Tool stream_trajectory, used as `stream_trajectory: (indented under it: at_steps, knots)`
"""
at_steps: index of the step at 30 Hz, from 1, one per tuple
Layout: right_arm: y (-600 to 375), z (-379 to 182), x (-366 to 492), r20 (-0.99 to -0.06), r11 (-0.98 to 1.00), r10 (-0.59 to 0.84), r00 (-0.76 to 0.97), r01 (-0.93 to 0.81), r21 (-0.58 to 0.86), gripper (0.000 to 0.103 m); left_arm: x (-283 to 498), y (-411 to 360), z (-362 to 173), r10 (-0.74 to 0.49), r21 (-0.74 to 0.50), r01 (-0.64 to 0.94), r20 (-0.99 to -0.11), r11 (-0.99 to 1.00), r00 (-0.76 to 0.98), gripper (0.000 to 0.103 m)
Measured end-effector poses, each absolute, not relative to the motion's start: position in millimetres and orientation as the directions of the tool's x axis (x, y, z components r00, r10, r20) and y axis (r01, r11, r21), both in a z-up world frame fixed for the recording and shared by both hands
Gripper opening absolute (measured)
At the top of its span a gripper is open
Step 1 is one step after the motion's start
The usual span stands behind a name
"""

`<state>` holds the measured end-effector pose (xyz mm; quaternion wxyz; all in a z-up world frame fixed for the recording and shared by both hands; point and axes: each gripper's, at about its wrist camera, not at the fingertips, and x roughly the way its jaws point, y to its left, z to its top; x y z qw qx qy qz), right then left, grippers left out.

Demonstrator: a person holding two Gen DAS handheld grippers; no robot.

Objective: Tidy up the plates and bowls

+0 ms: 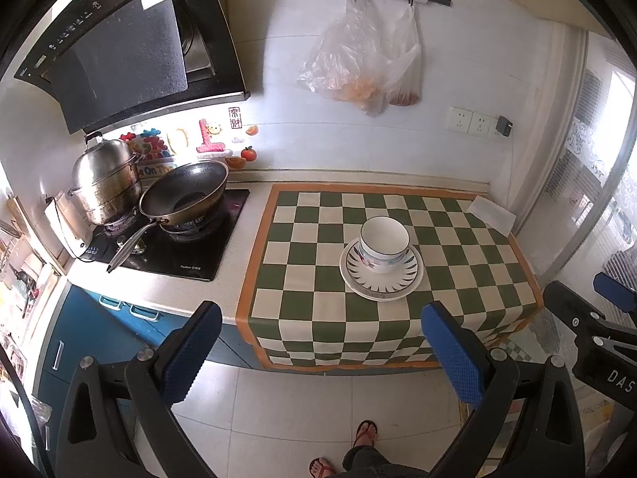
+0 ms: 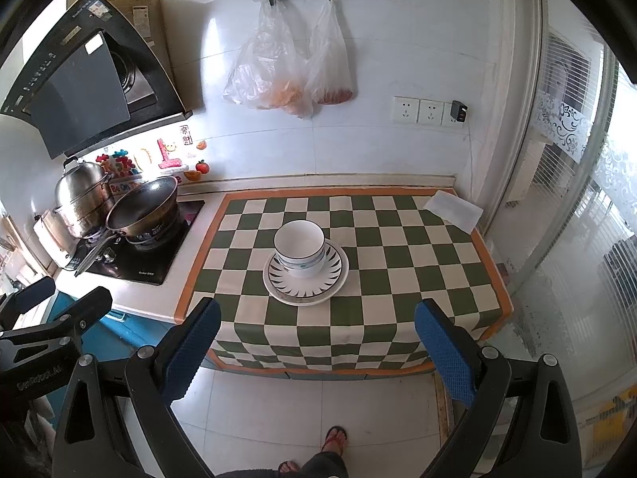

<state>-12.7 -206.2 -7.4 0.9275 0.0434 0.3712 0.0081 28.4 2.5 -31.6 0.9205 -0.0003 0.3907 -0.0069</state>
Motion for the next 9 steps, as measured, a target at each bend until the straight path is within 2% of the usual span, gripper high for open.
stream_trajectory:
  at_steps: [9]
  knots:
    - [-207.8,-10.9,-13.3,-0.691,0.996,0.049,0.721,0.017,0.088,0.1,27.8,2.5,-31.4,-0.015,-0.007,0.013,-0.72,1.0,0.694,0.103]
